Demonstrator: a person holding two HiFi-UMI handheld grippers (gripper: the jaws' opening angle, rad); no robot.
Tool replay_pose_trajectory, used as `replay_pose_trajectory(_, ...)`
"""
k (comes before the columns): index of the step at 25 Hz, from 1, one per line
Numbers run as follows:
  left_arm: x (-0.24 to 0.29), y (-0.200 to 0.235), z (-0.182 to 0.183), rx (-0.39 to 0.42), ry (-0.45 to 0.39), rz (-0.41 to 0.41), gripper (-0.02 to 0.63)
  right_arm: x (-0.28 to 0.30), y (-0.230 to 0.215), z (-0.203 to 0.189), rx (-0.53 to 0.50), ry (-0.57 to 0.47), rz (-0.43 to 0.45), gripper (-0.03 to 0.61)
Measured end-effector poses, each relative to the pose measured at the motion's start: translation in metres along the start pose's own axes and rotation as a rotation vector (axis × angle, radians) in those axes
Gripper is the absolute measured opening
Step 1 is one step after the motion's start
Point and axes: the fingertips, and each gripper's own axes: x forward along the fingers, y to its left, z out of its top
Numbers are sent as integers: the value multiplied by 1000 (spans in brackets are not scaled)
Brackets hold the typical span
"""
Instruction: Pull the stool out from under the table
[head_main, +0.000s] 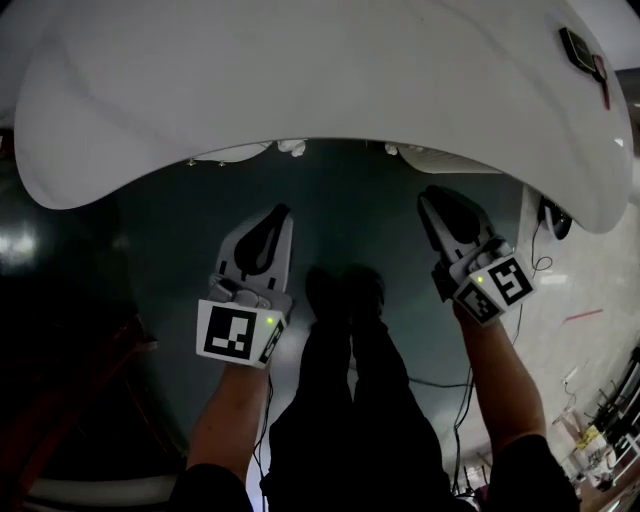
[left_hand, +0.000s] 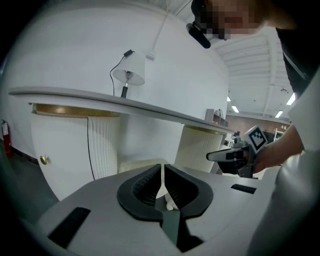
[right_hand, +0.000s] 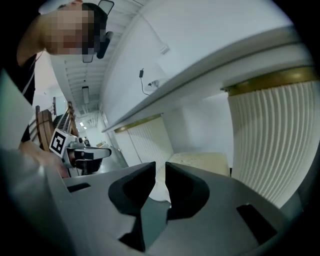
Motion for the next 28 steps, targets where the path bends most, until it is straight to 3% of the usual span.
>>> replay_pose_trajectory(3, 14, 11, -27, 6, -19, -8, 36, 6, -32, -32, -30, 23, -58, 20)
replay_pose_trajectory(5, 29, 15, -47, 1, -22, -6, 128, 8, -54, -47, -37, 22, -81, 21)
replay_pose_trajectory(7, 42, 24, -63, -1, -26, 0, 151, 14, -69, -59, -55, 26, -92, 21)
replay_pose_trajectory(9, 27, 59, -64, 7, -26, 10, 170, 35, -50, -59, -84, 39, -102, 33)
replay_pose_trajectory(12, -57, 156, -32, 14, -25, 16, 206, 94, 53, -25, -123, 47, -104, 131)
replay_pose_trajectory(14, -87, 198, -18, 19, -28, 18, 240, 121, 90, -14, -155, 60, -115, 165)
replay_pose_trajectory(17, -62, 212, -35, 40, -55, 20, 299, 134, 64, -35, -205, 94, -145, 241)
replay_pose_trajectory(21, -57, 238, -35, 45, -52, 11, 331, 150, 62, -28, -254, 97, -199, 265)
replay_pose_trajectory(25, -48, 249, -41, 73, -2, -3, 351, 161, 55, -25, -202, 101, -270, 279)
replay_pose_trajectory(28, -35, 249, -48, 87, 4, -6, 361, 168, 49, -34, -184, 105, -276, 289)
